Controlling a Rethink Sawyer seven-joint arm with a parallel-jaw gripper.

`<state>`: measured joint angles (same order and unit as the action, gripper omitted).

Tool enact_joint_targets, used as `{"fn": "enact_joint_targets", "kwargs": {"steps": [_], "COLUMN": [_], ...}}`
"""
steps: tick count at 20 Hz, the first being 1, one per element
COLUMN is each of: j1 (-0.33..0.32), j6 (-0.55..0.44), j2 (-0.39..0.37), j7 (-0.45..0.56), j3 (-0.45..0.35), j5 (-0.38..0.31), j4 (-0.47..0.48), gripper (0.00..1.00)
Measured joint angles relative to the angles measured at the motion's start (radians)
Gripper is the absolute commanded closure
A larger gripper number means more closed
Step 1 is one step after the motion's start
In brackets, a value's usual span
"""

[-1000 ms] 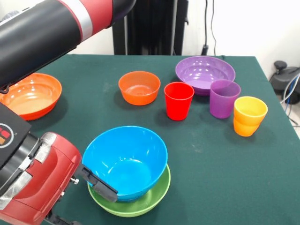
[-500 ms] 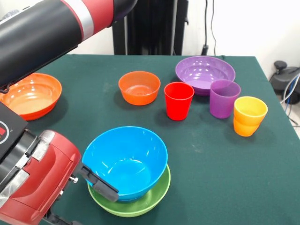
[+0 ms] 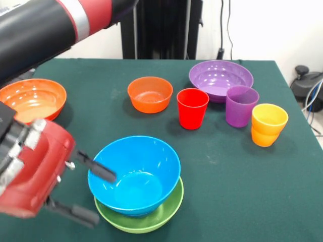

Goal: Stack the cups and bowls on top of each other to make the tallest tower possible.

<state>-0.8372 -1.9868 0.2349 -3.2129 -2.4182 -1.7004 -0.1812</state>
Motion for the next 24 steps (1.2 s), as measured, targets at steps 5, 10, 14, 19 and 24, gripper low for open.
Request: {"fn": "enact_joint_targets", "kwargs": {"steps": [5,10,14,19,24], "j1": [-0.082,-0.180,-0.239,-0.297,-0.300], "j6": [-0.179,-0.233,-0.233,-0.203,-0.128], "j2": [-0.028,-0.054,-0.076,-0.120,-0.152], "j7": [0.000,0.000,0.000,0.003,0.003], "j3": [0.139,0.256,0.327,0.453,0.585], "j5": [0.136,0.285,0.367,0.439,0.469], "j4": [-0.112,-0.254,-0.338,-0.440,-0.509], "gripper": [0.00,0.00,0.00,0.00,0.00]}}
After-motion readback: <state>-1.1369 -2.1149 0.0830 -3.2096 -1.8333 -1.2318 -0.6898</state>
